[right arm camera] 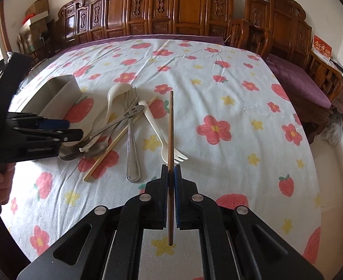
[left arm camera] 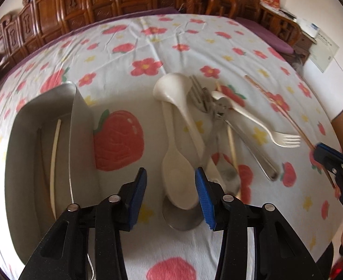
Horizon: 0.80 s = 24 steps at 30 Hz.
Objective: Organize utensils
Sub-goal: 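Lift the chopstick with the right gripper while the left gripper grasps a white plastic spoon, then place the white spoon in the tray with the left gripper while the right carries its chopstick over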
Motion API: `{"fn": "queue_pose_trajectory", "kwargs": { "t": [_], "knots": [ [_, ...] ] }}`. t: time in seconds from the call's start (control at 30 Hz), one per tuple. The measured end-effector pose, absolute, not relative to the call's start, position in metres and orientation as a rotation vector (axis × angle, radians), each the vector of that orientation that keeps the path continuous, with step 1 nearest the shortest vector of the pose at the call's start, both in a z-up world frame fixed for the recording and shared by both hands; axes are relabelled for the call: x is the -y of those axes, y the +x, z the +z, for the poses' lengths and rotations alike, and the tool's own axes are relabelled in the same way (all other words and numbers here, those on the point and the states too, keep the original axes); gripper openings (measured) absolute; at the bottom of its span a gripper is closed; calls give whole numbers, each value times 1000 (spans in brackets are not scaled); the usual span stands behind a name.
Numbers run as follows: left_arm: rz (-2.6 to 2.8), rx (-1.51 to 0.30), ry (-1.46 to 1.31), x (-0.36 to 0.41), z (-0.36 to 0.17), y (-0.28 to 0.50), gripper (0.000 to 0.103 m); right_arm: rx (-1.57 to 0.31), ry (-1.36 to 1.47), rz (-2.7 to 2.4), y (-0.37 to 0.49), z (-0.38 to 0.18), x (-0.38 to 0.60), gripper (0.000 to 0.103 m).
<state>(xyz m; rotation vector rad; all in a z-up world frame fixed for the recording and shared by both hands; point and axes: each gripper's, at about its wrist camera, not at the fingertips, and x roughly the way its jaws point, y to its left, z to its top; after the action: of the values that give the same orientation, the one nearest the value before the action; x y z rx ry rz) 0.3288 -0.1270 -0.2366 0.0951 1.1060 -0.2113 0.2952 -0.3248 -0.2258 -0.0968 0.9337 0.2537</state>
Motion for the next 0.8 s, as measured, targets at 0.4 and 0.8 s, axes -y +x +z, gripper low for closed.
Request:
{"fn": "queue_pose_trajectory", "kwargs": {
  "t": [0.4, 0.8],
  "knots": [
    [-191, -1131, 50, 123, -240, 331, 8, -923, -93, 267, 294, -222, 321, 6],
    [-125, -993, 86, 101, -193, 305, 5, -922, -110, 294, 289, -221, 304, 6]
  ]
}}
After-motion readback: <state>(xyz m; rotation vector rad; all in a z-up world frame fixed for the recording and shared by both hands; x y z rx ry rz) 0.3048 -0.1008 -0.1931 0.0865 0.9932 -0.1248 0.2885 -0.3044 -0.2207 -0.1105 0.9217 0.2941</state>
